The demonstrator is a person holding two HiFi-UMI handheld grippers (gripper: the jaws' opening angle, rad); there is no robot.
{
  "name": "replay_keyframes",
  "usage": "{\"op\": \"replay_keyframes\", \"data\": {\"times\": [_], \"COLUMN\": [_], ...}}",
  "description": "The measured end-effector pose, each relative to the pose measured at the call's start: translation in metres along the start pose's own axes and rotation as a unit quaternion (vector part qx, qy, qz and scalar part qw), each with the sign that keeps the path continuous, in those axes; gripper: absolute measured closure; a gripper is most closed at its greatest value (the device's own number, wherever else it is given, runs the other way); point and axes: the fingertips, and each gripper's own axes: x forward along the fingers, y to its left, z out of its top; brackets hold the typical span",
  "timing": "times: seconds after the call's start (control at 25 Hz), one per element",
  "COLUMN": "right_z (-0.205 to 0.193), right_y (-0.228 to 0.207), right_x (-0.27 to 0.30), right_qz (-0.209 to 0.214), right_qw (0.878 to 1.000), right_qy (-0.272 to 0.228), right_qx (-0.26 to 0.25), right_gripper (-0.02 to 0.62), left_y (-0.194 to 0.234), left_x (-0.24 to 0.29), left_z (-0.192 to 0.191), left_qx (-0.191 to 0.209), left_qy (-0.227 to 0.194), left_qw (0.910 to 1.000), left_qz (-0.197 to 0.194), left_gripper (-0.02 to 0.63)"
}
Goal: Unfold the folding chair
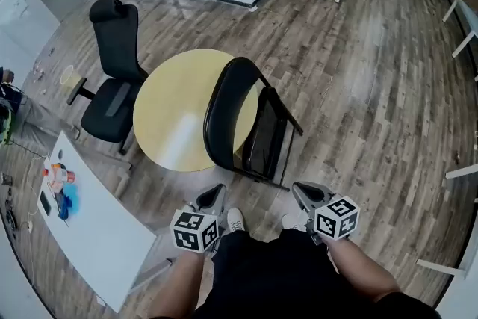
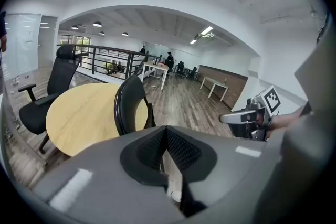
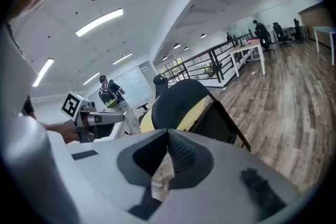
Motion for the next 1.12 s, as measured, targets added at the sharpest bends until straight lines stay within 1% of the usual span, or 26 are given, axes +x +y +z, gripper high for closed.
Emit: {"op": "replay_keyframes", "data": {"times": [0.12,0.24,0.36,0.44,0.52,0.64,0.88,1.12], "right_z": [0.004,0.008,0.013,0.018,0.023,0.028,0.020,0.017], "right_y": [0.009,0.013,0.017,0.021,0.027,0.033,0.040,0.056], "right_x": [0.009,0.015,0.016,0.018,0.019,0.019,0.023,0.026], "right_qz": [-0.022,-0.044,-0.069,-0.085,-0.099,-0.120,-0.154,-0.171], "right_qw": [1.000,0.998,0.996,0.995,0.992,0.989,0.983,0.980], "right_qy": [-0.012,-0.022,-0.030,-0.038,-0.049,-0.062,-0.071,-0.079], "right_qx": [0.016,0.036,0.045,0.048,0.055,0.059,0.068,0.070], "right_gripper": [0.589,0.589,0.590,0.589,0.589,0.589,0.589,0.589], "left_y": [0.019,0.038,0.054,0.069,0.085,0.103,0.117,0.122], "left_x": [-0.004,-0.009,-0.011,-0.013,-0.014,-0.010,0.010,0.028], "left_z": [0.019,0.041,0.061,0.074,0.083,0.094,0.119,0.129], "left_qx": [0.018,0.028,0.038,0.028,0.014,0.021,0.047,0.067], "left_qy": [-0.009,-0.022,-0.037,-0.055,-0.064,-0.064,-0.077,-0.067], "left_qw": [0.9997,0.9989,0.9977,0.9968,0.9962,0.9958,0.9921,0.9903], "left_qz": [-0.017,-0.031,-0.042,-0.051,-0.057,-0.062,-0.087,-0.101], "left_gripper": [0.598,0.598,0.598,0.598,0.598,0.598,0.597,0.586]}}
